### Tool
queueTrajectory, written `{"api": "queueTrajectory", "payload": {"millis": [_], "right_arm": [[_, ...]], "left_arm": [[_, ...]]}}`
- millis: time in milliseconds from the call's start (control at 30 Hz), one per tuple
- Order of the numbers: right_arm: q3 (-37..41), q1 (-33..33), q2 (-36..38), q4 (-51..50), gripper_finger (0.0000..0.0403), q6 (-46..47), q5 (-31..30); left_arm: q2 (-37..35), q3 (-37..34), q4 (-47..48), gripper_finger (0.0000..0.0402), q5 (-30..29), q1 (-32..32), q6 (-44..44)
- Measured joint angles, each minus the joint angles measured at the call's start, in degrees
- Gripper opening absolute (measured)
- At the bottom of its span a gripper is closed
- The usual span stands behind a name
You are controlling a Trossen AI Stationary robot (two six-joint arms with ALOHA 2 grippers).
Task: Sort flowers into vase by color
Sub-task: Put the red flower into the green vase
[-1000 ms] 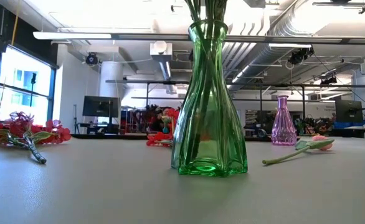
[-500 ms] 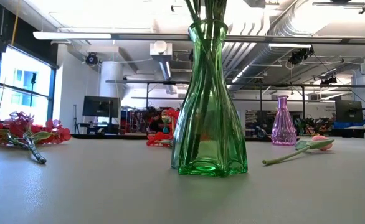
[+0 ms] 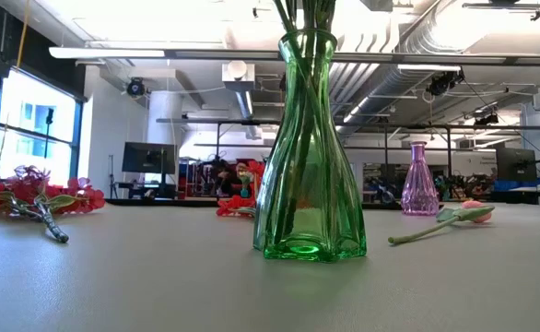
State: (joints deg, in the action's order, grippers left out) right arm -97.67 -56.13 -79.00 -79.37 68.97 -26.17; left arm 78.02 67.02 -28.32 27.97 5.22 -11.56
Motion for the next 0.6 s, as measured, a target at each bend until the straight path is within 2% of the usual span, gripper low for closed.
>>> {"api": "queueTrajectory", "payload": {"millis": [133, 300, 500, 600], "right_arm": [[0.0, 0.01, 0.0, 0.0, 0.0101, 0.02, 0.0], [0.0, -0.01, 0.0, 0.0, 0.0101, 0.01, 0.0], [0.0, 0.0, 0.0, 0.0, 0.0101, 0.01, 0.0], [0.0, 0.01, 0.0, -0.01, 0.0101, 0.02, 0.01]], "left_arm": [[4.56, 0.0, -3.49, 0.0, 3.43, 1.78, -6.4], [10.64, -2.52, -15.71, 0.0, 6.81, 3.15, -18.04], [14.79, -9.99, -30.67, 0.0, 6.73, 3.21, -24.77], [15.21, -14.81, -38.23, 0.0, 4.01, 1.89, -26.29]]}}
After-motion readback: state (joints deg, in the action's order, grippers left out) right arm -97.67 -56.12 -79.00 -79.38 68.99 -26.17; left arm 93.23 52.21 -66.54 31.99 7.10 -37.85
